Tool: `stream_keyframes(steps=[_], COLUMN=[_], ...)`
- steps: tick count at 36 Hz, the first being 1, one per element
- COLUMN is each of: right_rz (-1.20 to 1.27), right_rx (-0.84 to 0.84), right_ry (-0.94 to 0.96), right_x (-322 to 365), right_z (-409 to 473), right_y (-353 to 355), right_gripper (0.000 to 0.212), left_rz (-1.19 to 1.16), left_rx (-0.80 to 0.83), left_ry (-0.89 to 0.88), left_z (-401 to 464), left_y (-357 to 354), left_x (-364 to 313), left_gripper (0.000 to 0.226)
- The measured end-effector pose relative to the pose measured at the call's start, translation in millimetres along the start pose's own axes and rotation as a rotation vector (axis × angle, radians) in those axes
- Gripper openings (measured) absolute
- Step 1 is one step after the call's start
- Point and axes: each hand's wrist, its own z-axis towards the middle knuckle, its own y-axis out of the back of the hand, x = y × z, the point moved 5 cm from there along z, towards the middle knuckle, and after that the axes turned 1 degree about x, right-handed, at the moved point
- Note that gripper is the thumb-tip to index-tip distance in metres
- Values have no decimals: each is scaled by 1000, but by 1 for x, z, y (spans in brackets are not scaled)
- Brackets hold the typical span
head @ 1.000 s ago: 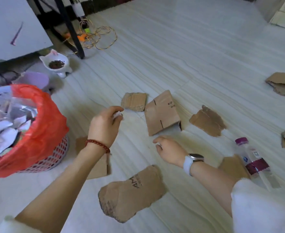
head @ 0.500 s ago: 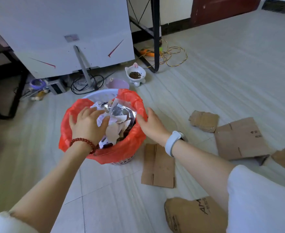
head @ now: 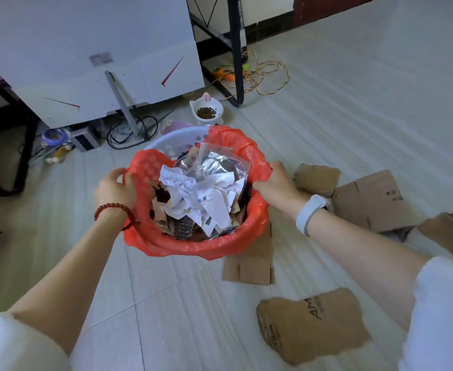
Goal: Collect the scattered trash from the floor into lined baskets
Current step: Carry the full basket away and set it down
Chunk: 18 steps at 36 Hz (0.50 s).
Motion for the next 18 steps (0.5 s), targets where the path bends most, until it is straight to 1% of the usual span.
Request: stream_keyframes(steps=[2, 5, 7, 11, 14, 16, 18], right_rz=[10, 19, -3, -113, -210, -265, -291], right_rx=[-13, -78, -132, -266, -346, -354, -348], right_ry=[-23, -50, -94, -211, -341, -430, -480], right_x=[0, 1, 2, 3, 9, 18, 33], right_z=[-11, -40, -65, -128, -183, -222, -257], right_y=[49, 132, 184, 281, 345, 377, 402], right_gripper=[32, 7, 11, 33, 23, 23, 21], left_rz=[-17, -50, -66, -36, -32, 4, 49], left_rx=[65, 151, 218, 362, 478, 554, 628], left_ry=[-67, -134, -168, -209, -263, -259, -249], left_z=[-23, -67, -97, -157, -207, -240, -265], left_y=[-9, -22, -25, -20, -7, 8, 25], left_x=[-40, -96, -131, -203, -254, -281, -300], left_gripper=[29, 26, 25, 27, 28, 29, 29])
